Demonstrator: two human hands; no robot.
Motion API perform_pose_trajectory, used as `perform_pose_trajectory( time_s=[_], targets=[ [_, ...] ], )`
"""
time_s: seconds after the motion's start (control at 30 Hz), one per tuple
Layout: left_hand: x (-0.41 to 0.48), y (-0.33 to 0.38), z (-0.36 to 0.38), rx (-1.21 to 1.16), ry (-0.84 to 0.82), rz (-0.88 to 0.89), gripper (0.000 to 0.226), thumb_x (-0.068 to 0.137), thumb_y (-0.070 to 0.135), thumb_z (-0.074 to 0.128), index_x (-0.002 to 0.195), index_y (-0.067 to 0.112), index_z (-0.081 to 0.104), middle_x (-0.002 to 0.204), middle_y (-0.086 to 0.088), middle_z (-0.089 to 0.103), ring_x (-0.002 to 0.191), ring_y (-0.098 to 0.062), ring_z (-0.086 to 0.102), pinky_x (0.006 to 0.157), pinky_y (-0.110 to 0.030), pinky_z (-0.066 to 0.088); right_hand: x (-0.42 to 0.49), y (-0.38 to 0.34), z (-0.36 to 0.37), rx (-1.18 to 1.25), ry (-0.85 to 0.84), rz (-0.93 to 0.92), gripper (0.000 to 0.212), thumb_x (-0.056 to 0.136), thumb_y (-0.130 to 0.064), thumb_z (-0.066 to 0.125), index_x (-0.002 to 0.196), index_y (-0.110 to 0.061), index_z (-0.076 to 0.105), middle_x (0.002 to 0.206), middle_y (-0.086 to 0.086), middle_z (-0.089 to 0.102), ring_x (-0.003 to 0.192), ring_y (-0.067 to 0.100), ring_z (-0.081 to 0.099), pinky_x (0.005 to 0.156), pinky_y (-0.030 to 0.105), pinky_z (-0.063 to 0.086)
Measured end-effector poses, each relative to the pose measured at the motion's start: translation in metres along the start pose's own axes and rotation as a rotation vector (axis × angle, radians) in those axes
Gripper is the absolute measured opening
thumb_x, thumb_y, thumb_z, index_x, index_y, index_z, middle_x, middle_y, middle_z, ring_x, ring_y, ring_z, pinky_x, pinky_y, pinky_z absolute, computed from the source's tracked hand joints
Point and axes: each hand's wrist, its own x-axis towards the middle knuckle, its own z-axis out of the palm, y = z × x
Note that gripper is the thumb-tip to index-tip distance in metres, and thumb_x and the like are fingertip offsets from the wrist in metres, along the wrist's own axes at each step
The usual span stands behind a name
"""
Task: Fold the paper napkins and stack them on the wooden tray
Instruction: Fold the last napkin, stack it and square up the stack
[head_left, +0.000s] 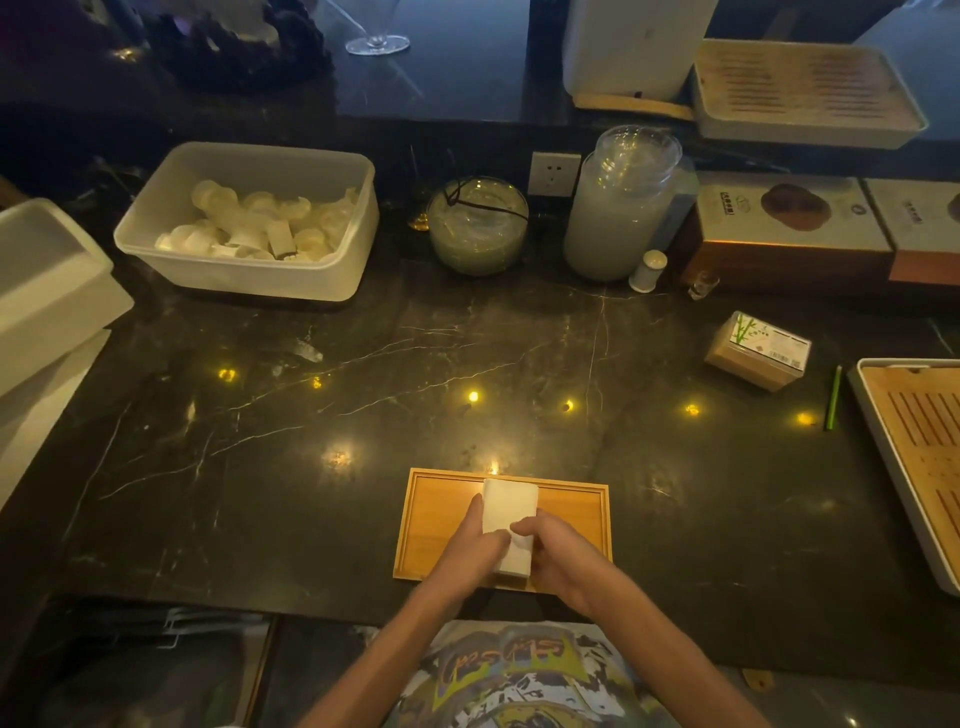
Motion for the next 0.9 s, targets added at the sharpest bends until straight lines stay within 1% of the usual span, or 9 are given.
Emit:
perform_pose_trajectory(
  time_s=[0.13,0.27,0.3,0.4,0.43,0.6,0.77,0.83,0.9],
  targets=[
    [0.0001,0.0006,0.0001,-0.034,-0.014,-0.014,0.051,0.095,0.009,0.047,0.140,0.031,0.039,0.121,0.011,0.059,0.108,-0.003,0.057,0.075,-0.021,0.047,-0.0022,0.0020,-0.0005,0.105,-0.036,0.020,0.048,0.097,-0.013,0.051,0.145,-0.010,0.043,0.135,0.021,0.059,0.124,0.037,0.056,0.111,0.053,0.043],
    [-0.0002,0.0017,-0.0017,-0.062,-0.021,-0.033,0.050,0.097,0.011,0.046,0.142,0.030,0.039,0.126,0.005,0.058,0.110,-0.010,0.057,0.075,-0.025,0.048,-0.0027,0.0004,-0.0008,0.173,-0.037,0.042,0.044,0.100,-0.022,0.051,0.142,-0.010,0.047,0.129,0.019,0.063,0.119,0.034,0.060,0.105,0.048,0.048],
    [-0.0006,0.0018,-0.0023,-0.060,-0.023,-0.034,0.049,0.097,0.013,0.046,0.142,0.031,0.039,0.127,0.004,0.057,0.110,-0.010,0.056,0.075,-0.026,0.047,-0.0029,-0.0001,0.0000,0.180,-0.030,0.040,0.043,0.101,-0.024,0.051,0.142,-0.011,0.047,0.128,0.018,0.063,0.118,0.033,0.060,0.103,0.048,0.050],
    [-0.0004,0.0018,-0.0031,-0.049,-0.005,-0.033,0.044,0.101,0.019,0.044,0.142,0.031,0.036,0.124,0.005,0.056,0.109,-0.010,0.056,0.073,-0.024,0.047,-0.0050,-0.0022,0.0028,0.191,-0.013,0.037,0.042,0.103,-0.032,0.047,0.140,-0.013,0.049,0.123,0.016,0.065,0.114,0.031,0.061,0.088,0.042,0.054],
    [-0.0001,0.0021,-0.0028,-0.050,-0.002,-0.031,0.043,0.101,0.021,0.044,0.142,0.031,0.036,0.124,0.005,0.057,0.108,-0.011,0.057,0.073,-0.024,0.048,-0.0054,-0.0027,0.0037,0.203,-0.013,0.038,0.042,0.104,-0.035,0.046,0.139,-0.013,0.050,0.123,0.016,0.066,0.113,0.032,0.062,0.086,0.041,0.054],
    [-0.0007,0.0056,-0.0002,-0.085,-0.015,-0.032,0.038,0.104,0.023,0.040,0.141,0.031,0.039,0.122,0.005,0.060,0.107,-0.011,0.059,0.072,-0.023,0.047,-0.0050,-0.0041,0.0062,0.288,-0.024,0.046,0.049,0.105,-0.046,0.038,0.138,-0.014,0.053,0.125,0.019,0.066,0.116,0.034,0.062,0.094,0.046,0.052],
    [-0.0010,0.0069,-0.0012,-0.098,-0.036,-0.027,0.038,0.104,0.022,0.039,0.141,0.029,0.039,0.126,0.002,0.059,0.109,-0.014,0.058,0.073,-0.025,0.046,-0.0028,-0.0040,0.0062,0.273,-0.022,0.041,0.056,0.104,-0.055,0.033,0.138,-0.017,0.055,0.126,0.019,0.067,0.118,0.035,0.062,0.104,0.050,0.049],
    [-0.0008,0.0067,-0.0016,-0.088,-0.034,-0.030,0.038,0.104,0.021,0.038,0.141,0.028,0.039,0.124,0.002,0.058,0.108,-0.014,0.057,0.073,-0.026,0.046,-0.0032,-0.0036,0.0062,0.251,-0.017,0.038,0.056,0.104,-0.055,0.033,0.140,-0.017,0.053,0.128,0.018,0.065,0.119,0.035,0.061,0.103,0.049,0.049],
    [0.0000,0.0054,-0.0017,-0.071,-0.024,-0.045,0.039,0.103,0.022,0.038,0.141,0.027,0.038,0.123,0.002,0.057,0.105,-0.012,0.056,0.072,-0.026,0.045,-0.0042,-0.0029,0.0050,0.217,0.000,0.014,0.055,0.105,-0.053,0.032,0.143,-0.018,0.050,0.128,0.016,0.064,0.116,0.032,0.062,0.096,0.045,0.052]
  ],
)
